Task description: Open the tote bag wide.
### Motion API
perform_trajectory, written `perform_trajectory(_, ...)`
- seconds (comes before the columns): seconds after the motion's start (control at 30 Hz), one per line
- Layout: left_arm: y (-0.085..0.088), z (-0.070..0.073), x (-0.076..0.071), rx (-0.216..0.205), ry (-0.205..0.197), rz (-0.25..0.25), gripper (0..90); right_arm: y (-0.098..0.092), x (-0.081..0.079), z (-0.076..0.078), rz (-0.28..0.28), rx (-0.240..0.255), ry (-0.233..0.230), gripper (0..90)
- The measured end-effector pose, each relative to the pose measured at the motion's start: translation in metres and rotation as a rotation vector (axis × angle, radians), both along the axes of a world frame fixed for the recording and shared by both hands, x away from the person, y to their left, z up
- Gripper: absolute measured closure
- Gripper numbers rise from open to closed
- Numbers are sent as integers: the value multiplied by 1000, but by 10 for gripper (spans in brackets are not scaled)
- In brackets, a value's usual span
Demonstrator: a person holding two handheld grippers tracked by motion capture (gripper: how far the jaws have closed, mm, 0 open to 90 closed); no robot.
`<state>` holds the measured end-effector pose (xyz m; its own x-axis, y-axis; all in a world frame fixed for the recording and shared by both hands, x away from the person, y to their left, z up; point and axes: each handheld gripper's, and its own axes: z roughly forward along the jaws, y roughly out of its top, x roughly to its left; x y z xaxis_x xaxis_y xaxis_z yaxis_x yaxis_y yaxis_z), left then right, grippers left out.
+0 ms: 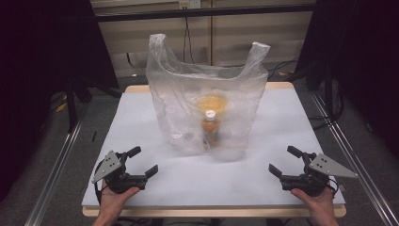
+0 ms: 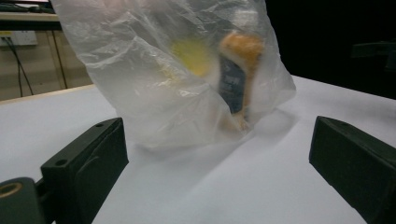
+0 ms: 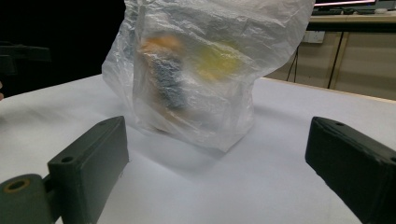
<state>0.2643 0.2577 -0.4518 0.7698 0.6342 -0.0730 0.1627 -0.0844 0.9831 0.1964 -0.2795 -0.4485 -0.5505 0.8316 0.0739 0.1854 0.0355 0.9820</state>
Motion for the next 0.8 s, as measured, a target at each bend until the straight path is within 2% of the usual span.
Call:
perform_trajectory(0.17, 1, 0, 1, 8, 15, -12, 42, 0, 0, 1, -19, 0, 6, 49)
perform_trajectory(0.2, 1, 0, 1, 21, 18, -3, 42, 0, 0, 1, -19, 0, 6, 49)
perform_trajectory(0.23, 0, -1, 1, 14, 23, 10, 43, 0, 0, 0, -25, -7, 6, 46)
perform_trajectory(0.27, 2, -1, 2, 17, 30, -22, 44, 1, 0, 0, -22, -5, 16, 45)
perform_trajectory(0.33, -1, -1, 2, -1, 39, 13, 54, 2, 1, -1, -11, 5, 40, 46)
perform_trajectory(0.4, -2, -2, 2, 2, 38, 6, 87, 2, 2, -1, 0, 16, 54, 61)
perform_trajectory(0.43, -2, -1, 3, 25, 35, 1, 97, 2, 2, -1, 3, 11, 50, 76)
perform_trajectory(0.57, -4, -2, 3, 15, 41, -11, 113, 2, 4, 0, 21, 7, 46, 148)
perform_trajectory(0.73, -3, -2, 4, 31, 45, -34, 161, 4, 4, 1, 40, -3, 44, 195)
perform_trajectory(0.77, -5, -2, 3, 28, 44, 0, 166, 4, 4, 2, 44, -5, 50, 203)
perform_trajectory(0.8, -6, -2, 4, 30, 47, -9, 168, 4, 5, 2, 41, -15, 47, 211)
